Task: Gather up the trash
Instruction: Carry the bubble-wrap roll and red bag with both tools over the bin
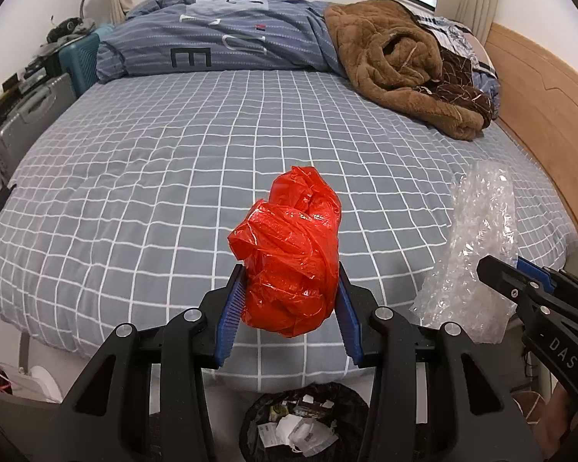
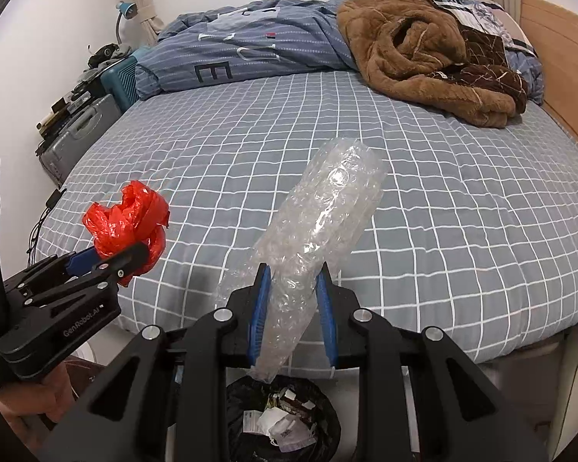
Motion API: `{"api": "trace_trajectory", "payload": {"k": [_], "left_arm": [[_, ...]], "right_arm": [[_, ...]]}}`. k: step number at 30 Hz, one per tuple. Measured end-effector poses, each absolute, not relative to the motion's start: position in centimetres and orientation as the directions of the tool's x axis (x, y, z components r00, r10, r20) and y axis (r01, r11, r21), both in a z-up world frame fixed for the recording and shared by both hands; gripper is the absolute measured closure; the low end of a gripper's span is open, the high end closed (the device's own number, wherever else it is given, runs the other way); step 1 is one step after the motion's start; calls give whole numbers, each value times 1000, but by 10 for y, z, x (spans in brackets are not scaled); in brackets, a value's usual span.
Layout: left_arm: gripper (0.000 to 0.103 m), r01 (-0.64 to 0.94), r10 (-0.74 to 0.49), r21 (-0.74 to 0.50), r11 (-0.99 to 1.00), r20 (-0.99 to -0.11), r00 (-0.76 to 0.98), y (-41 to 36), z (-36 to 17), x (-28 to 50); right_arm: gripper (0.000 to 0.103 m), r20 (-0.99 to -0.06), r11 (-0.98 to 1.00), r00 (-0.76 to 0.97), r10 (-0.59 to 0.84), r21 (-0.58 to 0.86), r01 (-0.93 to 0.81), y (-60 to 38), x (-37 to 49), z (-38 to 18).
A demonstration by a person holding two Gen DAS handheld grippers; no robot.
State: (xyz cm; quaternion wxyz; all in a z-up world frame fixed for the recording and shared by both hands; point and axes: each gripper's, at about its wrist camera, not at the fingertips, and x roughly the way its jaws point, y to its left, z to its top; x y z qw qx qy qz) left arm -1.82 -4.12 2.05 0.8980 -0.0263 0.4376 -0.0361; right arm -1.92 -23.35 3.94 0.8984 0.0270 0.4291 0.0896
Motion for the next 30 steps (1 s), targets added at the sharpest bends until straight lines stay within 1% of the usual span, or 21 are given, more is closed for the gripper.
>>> {"api": "trace_trajectory", "payload": {"k": [16, 30], "left_arm": [[59, 33, -89, -87, 996, -795, 599, -34, 12, -60], [60, 35, -97, -93, 995, -817, 569, -28, -8, -105]], "right_arm": [[79, -782, 984, 599, 173, 118, -130, -232, -56, 31], [79, -795, 985, 582, 172, 119, -128, -228, -98, 15]]}}
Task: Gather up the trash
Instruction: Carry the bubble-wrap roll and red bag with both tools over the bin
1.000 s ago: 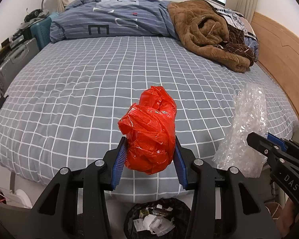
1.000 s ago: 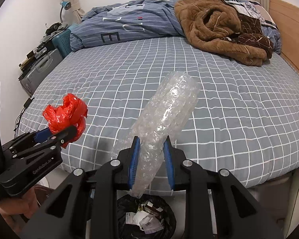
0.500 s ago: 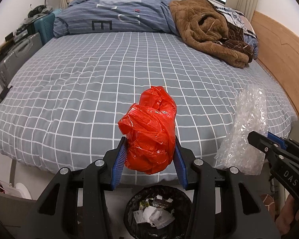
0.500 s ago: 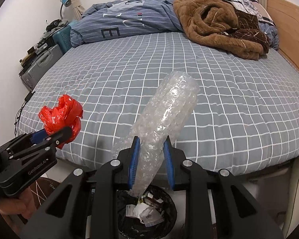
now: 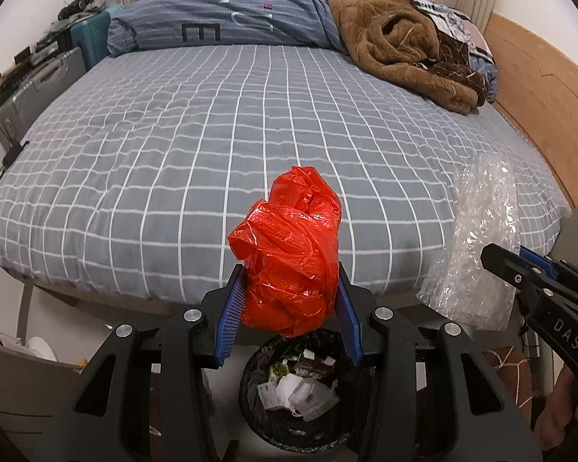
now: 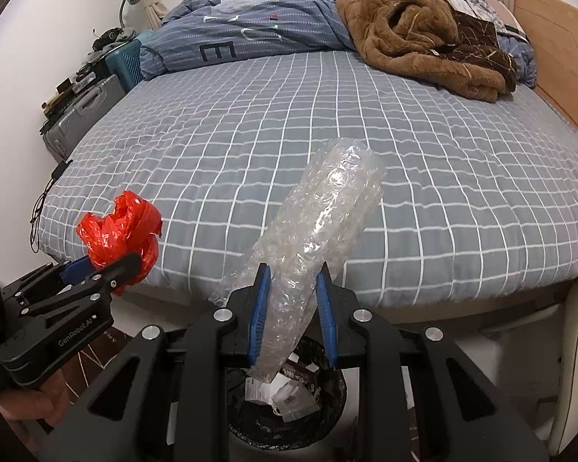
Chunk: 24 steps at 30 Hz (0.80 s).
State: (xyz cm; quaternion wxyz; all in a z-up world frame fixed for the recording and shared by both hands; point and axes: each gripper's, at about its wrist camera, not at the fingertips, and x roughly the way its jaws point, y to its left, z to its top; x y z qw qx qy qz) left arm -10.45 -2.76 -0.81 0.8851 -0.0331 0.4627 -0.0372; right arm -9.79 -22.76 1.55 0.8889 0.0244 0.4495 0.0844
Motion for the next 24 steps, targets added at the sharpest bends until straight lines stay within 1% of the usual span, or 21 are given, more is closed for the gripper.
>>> {"api": "trace_trajectory", "payload": {"k": [14, 24], "left_arm": [[59, 53, -98, -83, 995, -826, 555, -29, -20, -143], [59, 60, -87, -66, 996, -867, 490, -33, -66, -164]], "right_arm": [[79, -810, 983, 562, 168, 97, -153, -221, -137, 3], [79, -852, 981, 493, 175, 109, -159, -218, -155, -35]]}}
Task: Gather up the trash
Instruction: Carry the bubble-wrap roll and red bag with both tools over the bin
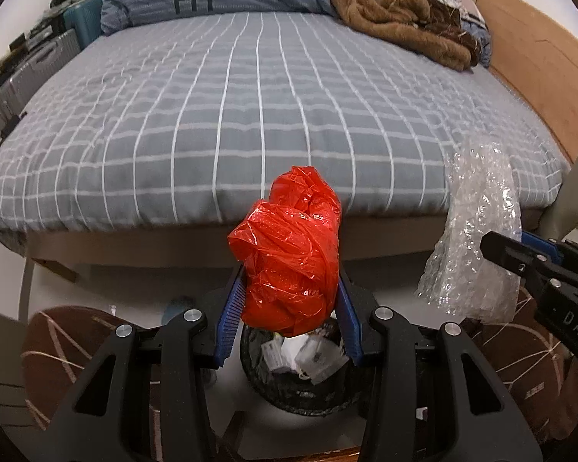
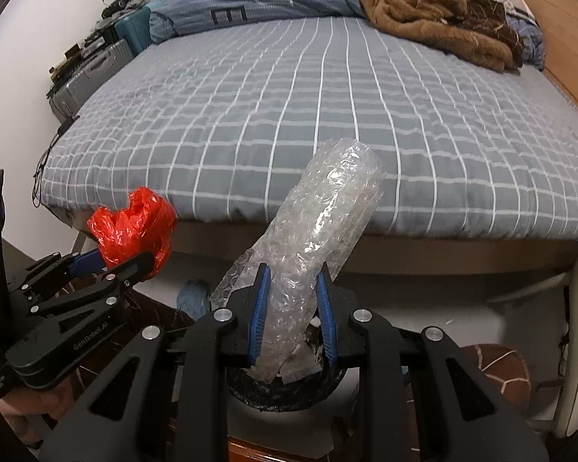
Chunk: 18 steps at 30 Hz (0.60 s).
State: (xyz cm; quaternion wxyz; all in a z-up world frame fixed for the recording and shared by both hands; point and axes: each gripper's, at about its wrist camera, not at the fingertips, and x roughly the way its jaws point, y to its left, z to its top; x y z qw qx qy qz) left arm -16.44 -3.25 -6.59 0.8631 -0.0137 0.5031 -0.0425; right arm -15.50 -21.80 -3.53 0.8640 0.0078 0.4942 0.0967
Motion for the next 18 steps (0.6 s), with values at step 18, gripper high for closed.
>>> {"api": "trace_trajectory", "payload": {"k": [18], "left_arm": [[59, 39, -82, -73, 997, -917, 389, -16, -143, -177]], "right_arm": [[79, -930, 975, 330, 164, 101, -198, -194, -157, -129]]}}
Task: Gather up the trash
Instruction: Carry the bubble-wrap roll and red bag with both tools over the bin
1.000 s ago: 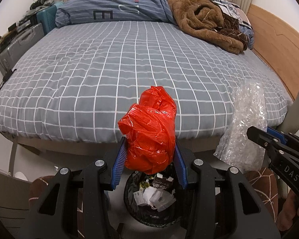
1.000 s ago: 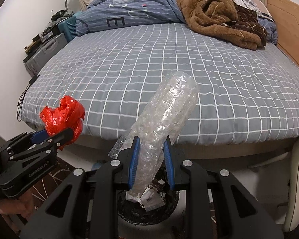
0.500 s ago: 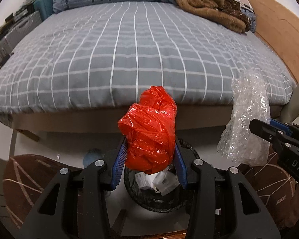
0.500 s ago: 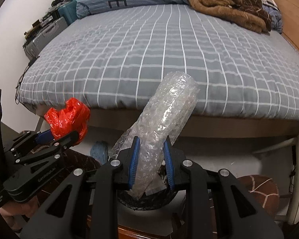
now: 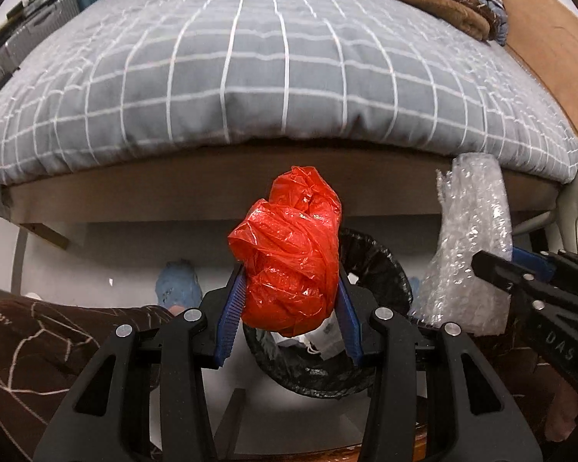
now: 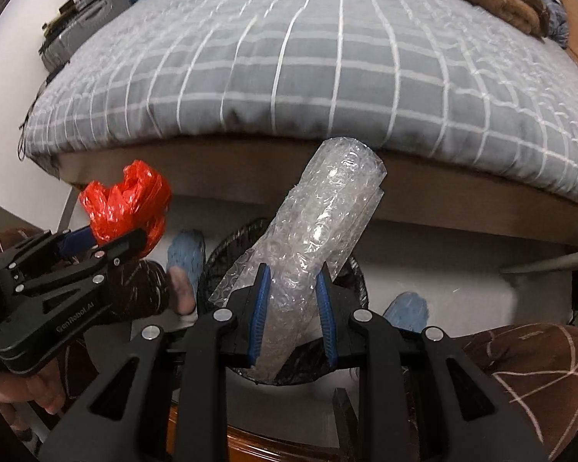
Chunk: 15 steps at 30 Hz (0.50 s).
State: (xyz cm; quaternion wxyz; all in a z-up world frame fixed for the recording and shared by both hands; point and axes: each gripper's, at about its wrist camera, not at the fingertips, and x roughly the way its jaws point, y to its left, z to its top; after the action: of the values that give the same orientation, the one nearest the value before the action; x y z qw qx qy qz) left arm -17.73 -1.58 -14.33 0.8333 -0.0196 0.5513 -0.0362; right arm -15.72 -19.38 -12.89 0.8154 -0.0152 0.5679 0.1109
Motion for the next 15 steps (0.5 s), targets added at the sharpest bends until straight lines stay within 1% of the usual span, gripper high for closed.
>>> {"api": "trace_trajectory", "payload": {"k": [6, 11, 15], "left_arm": [[60, 37, -77, -68, 997, -938, 339, -7, -169, -172], [59, 28, -75, -70, 997, -945, 317, -3, -182, -167], [59, 23, -75, -71, 997, -947, 313, -6, -186, -166]], "right_arm": [[79, -949, 972, 270, 162, 107, -208, -183, -149, -158], [78, -958, 971, 239, 157, 105, -215, -176, -143, -172], [75, -960, 969, 231, 157, 104, -225, -171, -143, -178]]}}
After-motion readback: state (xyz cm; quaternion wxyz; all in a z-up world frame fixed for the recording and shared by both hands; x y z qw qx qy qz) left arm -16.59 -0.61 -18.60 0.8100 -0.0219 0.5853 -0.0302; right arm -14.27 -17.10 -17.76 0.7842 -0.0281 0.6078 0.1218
